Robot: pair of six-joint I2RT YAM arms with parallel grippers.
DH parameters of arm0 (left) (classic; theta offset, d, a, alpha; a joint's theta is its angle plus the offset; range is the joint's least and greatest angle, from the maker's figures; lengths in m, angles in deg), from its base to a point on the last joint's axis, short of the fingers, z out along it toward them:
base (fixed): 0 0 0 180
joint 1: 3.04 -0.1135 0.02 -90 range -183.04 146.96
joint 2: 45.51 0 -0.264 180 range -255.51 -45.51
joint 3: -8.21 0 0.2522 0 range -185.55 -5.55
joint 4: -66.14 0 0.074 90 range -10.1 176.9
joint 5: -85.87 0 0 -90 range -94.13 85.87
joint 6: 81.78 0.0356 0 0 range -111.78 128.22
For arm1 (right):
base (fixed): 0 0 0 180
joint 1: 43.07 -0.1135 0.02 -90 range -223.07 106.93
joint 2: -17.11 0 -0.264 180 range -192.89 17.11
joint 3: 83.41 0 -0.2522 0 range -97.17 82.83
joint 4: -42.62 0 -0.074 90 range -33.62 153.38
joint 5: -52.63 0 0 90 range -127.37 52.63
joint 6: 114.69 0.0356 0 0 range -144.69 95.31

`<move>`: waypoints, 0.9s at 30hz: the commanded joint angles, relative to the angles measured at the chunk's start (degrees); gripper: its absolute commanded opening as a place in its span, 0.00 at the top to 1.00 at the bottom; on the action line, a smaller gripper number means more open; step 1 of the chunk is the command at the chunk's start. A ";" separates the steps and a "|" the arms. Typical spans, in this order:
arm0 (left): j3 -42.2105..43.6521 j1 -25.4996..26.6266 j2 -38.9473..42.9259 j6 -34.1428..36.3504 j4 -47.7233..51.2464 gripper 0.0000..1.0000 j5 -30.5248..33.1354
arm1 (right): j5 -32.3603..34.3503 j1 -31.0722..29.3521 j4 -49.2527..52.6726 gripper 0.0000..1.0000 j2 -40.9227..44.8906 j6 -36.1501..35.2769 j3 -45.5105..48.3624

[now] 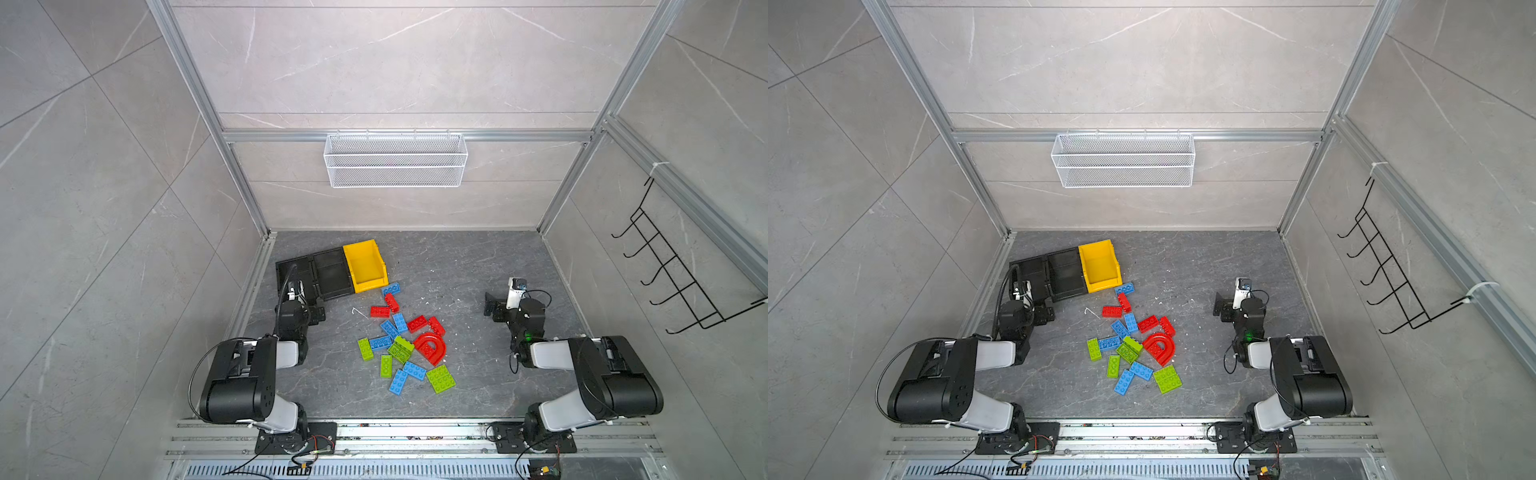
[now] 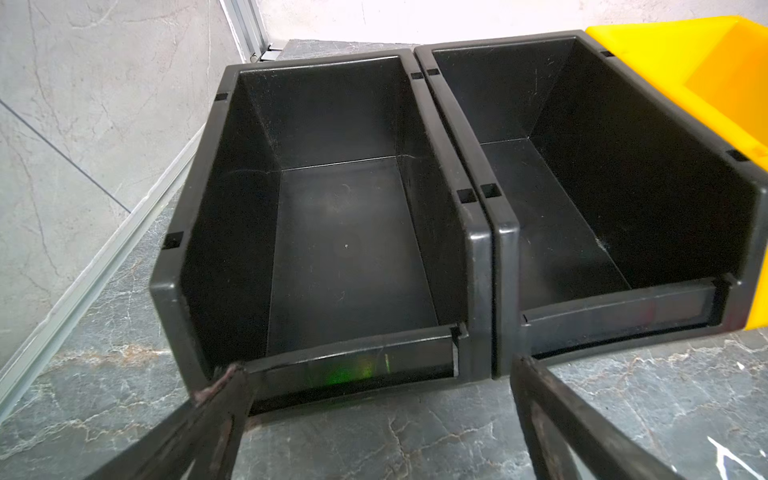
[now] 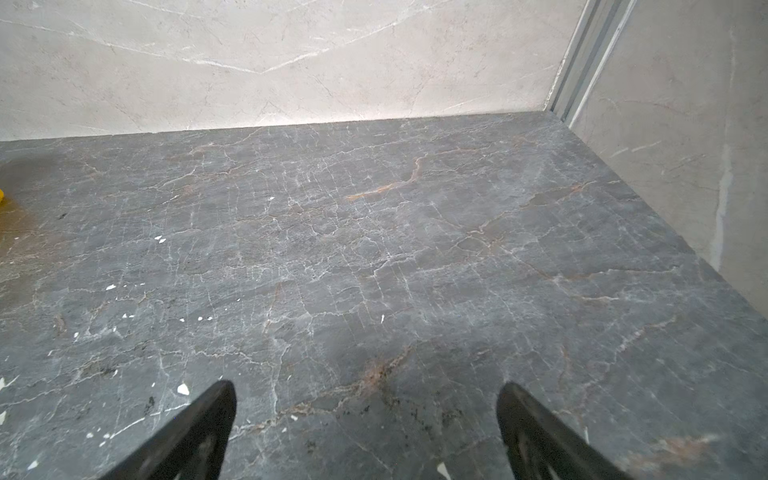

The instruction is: Sort the legos into containers by color

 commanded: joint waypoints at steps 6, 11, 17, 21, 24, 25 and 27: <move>-0.43 -0.39 0.00 0.47 -2.62 0.00 -1.05 | -0.40 -0.31 0.23 0.00 -0.63 -0.86 -1.80; -0.45 -0.39 -0.05 0.50 -2.60 0.00 -1.01 | -0.33 -0.31 -0.22 0.00 -0.40 -0.81 -1.50; -0.46 -0.39 -0.09 0.47 -2.60 0.00 -0.97 | -0.33 -0.33 0.02 0.00 -0.56 -0.88 -1.60; -0.45 -0.35 -0.09 0.49 -2.54 0.00 -0.94 | -0.33 -0.31 -0.04 0.00 -0.44 -0.88 -1.54; -0.38 -0.38 -0.05 0.49 -2.60 0.00 -1.05 | -0.33 -0.30 -0.22 0.00 -0.38 -0.94 -1.42; -0.38 -0.34 0.00 0.43 -2.69 0.00 -1.00 | -0.29 -0.31 -0.30 0.01 -0.30 -1.04 -1.35; -0.59 -0.39 0.66 0.36 -2.89 0.00 0.13 | 1.11 -0.32 4.92 0.04 1.64 -0.37 -3.27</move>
